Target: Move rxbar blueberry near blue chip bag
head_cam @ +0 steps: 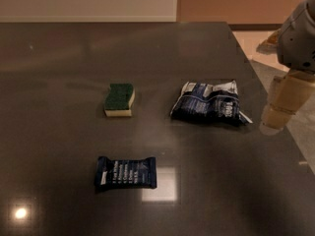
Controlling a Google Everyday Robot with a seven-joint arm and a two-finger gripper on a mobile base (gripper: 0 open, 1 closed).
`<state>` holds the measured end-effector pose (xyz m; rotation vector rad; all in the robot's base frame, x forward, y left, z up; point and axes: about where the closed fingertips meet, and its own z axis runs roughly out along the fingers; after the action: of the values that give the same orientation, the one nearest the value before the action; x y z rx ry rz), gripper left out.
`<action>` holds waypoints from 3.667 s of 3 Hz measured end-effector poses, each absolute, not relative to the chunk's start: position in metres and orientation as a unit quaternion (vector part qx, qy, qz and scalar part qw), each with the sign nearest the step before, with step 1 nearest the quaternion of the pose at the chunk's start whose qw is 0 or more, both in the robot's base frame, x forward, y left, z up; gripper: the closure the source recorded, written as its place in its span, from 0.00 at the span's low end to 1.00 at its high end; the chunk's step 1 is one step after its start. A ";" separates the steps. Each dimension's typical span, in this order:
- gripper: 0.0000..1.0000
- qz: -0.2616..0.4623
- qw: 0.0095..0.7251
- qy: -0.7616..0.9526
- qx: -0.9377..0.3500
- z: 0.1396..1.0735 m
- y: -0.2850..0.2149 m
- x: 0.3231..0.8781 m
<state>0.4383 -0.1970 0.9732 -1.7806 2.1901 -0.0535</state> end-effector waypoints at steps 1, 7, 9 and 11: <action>0.00 0.001 0.162 0.738 -0.655 0.963 -0.157 0.436; 0.00 0.096 0.087 0.637 -0.760 0.837 0.039 0.363; 0.17 0.099 0.069 0.632 -0.765 0.822 0.044 0.353; 0.63 0.108 0.062 0.636 -0.761 0.822 0.039 0.355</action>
Offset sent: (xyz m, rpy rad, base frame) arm -0.0120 0.1491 -0.0612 0.0631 0.0722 0.3225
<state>0.3551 0.0388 0.8217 -2.3018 1.9242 0.3257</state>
